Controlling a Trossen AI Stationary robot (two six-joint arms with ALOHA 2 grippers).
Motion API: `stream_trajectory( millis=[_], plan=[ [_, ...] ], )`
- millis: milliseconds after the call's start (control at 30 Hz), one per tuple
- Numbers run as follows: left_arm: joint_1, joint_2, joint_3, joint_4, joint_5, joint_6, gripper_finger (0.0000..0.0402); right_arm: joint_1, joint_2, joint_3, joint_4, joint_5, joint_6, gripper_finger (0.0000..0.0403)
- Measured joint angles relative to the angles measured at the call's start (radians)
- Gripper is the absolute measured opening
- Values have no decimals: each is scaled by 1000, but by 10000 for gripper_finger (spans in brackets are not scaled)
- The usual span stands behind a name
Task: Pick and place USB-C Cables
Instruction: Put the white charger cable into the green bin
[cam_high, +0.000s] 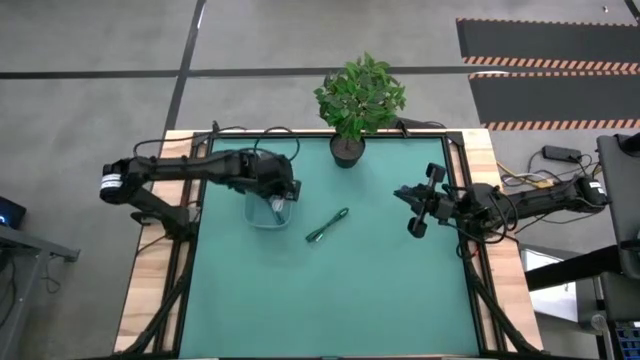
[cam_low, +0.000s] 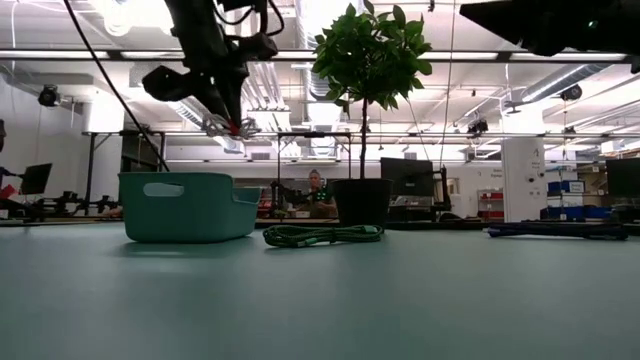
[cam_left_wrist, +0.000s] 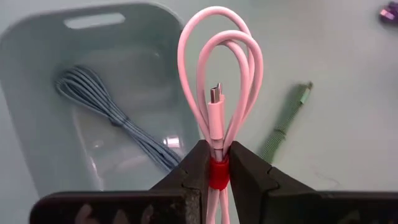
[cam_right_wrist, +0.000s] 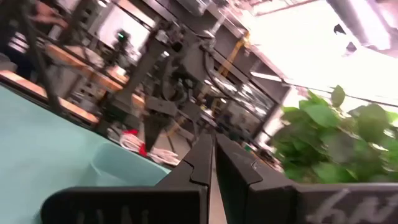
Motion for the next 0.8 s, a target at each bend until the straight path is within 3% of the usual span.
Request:
stream_trajectory(
  millis=[133,400,800],
  plan=[
    [36,14,-2,-16,1,4,32,0,-26,0,-32,43,-9,11],
    [75,37,-4,-99,4,4,32,0,-39,0,-37,42,-9,11],
    [103,67,-70,-98,1,4,32,0,-39,0,-37,34,-8,11]
  ],
)
